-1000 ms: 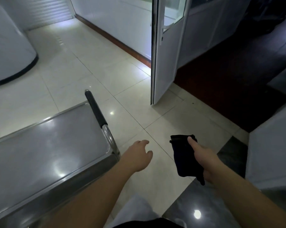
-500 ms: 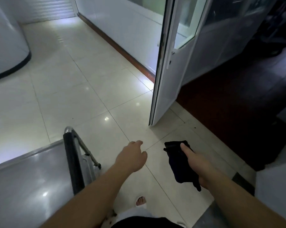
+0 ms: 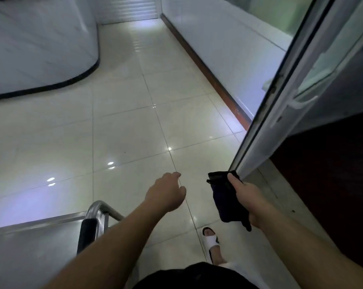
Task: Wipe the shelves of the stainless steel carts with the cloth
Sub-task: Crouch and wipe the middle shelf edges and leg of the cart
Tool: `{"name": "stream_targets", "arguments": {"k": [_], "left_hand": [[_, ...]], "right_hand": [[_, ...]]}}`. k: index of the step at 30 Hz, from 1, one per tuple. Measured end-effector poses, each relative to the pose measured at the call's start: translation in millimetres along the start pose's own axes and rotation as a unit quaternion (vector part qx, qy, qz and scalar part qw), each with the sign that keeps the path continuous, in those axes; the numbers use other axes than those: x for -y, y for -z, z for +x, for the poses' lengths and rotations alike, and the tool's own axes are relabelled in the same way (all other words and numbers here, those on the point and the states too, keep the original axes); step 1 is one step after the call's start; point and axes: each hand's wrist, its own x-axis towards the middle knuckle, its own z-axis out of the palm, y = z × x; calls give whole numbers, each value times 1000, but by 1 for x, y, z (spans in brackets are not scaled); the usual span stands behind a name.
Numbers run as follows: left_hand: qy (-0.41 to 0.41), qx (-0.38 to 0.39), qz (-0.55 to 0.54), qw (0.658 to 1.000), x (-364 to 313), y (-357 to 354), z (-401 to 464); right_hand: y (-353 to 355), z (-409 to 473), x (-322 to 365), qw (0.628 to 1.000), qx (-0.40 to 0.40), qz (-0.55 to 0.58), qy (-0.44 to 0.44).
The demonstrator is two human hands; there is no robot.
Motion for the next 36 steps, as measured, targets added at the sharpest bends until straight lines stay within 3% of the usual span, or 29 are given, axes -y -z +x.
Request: {"name": "stream_targets", "arguments": {"k": [6,13,19,30,36], "left_hand": [[105,-60,-39,992,1,58,75],[237,-97,-103,961,47,96,119],[294,-134,-149,935,122,135,169],[393,-162,-192,885,283,240,222],[460,-197,-247,830,349,256,209]], "right_hand": [[-30,93,119,991,119,-69,5],[-125,166,213,967,201,-155,18],[-248,211,262,937,266,-223,34],[-465,251,335,895,315,-310,49],[-584,247,350,832,380,-398,69]]}}
